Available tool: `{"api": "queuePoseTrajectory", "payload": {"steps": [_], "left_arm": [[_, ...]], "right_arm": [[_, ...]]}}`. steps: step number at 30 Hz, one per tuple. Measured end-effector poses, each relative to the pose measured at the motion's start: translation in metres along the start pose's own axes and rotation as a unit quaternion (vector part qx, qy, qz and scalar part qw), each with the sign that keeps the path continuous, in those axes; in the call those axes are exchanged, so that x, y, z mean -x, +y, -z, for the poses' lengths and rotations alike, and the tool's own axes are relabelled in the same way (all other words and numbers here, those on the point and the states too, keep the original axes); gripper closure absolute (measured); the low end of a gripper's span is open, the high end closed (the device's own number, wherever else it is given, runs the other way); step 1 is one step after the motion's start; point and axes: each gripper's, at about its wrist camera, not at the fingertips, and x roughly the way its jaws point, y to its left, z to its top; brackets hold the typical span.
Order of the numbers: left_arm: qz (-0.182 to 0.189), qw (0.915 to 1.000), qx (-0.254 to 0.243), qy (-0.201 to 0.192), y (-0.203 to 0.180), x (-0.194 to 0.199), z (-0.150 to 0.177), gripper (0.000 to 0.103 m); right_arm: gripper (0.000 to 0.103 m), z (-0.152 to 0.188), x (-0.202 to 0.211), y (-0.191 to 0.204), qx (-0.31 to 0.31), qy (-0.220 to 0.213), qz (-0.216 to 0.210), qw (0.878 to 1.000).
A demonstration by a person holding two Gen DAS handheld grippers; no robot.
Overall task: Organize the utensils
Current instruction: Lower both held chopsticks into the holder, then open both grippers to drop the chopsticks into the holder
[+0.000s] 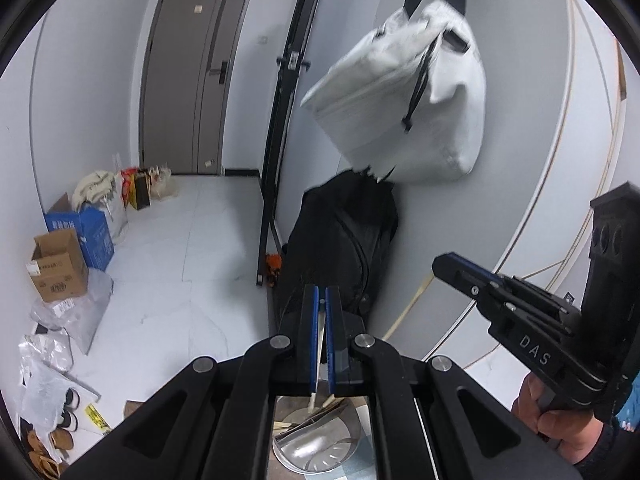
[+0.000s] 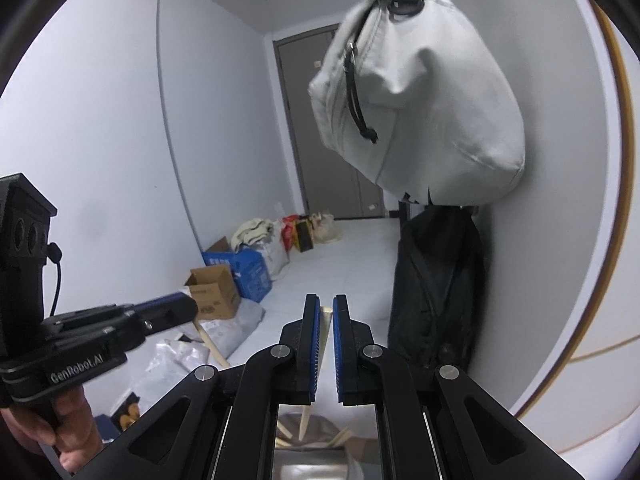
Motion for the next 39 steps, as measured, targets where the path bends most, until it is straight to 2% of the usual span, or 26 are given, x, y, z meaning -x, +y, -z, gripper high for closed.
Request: {"api": "queuePoseTrajectory", "payload": {"steps": [13, 18, 21, 25, 26, 29, 30, 33, 36, 39], "left_arm": [[-0.001, 0.9988, 0.019, 0.045, 0.02, -0.045, 0.017, 0.103], [0.033, 0.9964, 0.018, 0.076, 0.02, -0.057, 0.024, 0.103], [0.054, 0.9931, 0.031, 0.099, 0.025, -0.066, 0.029, 0.103], [0.078, 0.9888, 0.046, 0.119, 0.032, -0.07, 0.031, 0.103], [0.09, 0.9867, 0.053, 0.125, 0.034, -0.071, 0.031, 0.1], [0.118, 0.9814, 0.075, 0.132, 0.041, -0.075, 0.032, 0.077], [0.117, 0.9812, 0.08, 0.131, 0.043, -0.077, 0.032, 0.073], [0.118, 0.9781, 0.093, 0.144, 0.051, -0.084, 0.034, 0.073], [0.105, 0.9799, 0.1, 0.137, 0.054, -0.076, 0.033, 0.071], [0.091, 0.9828, 0.097, 0.128, 0.055, -0.066, 0.032, 0.061]], "right_arm": [[0.097, 0.033, -0.06, -0.013, 0.008, 0.051, -0.007, 0.999], [0.097, 0.044, -0.071, -0.011, 0.009, 0.066, -0.025, 0.997], [0.097, 0.049, -0.077, -0.019, -0.028, 0.082, -0.061, 0.994], [0.094, 0.055, -0.078, -0.032, -0.074, 0.086, -0.088, 0.99], [0.094, 0.056, -0.078, -0.035, -0.088, 0.086, -0.095, 0.988], [0.094, 0.063, -0.079, -0.047, -0.131, 0.093, -0.129, 0.979], [0.094, 0.064, -0.079, -0.048, -0.136, 0.094, -0.129, 0.978], [0.094, 0.071, -0.077, -0.055, -0.159, 0.096, -0.132, 0.974], [0.091, 0.079, -0.071, -0.066, -0.182, 0.094, -0.128, 0.97], [0.088, 0.088, -0.066, -0.071, -0.189, 0.099, -0.121, 0.97]]}}
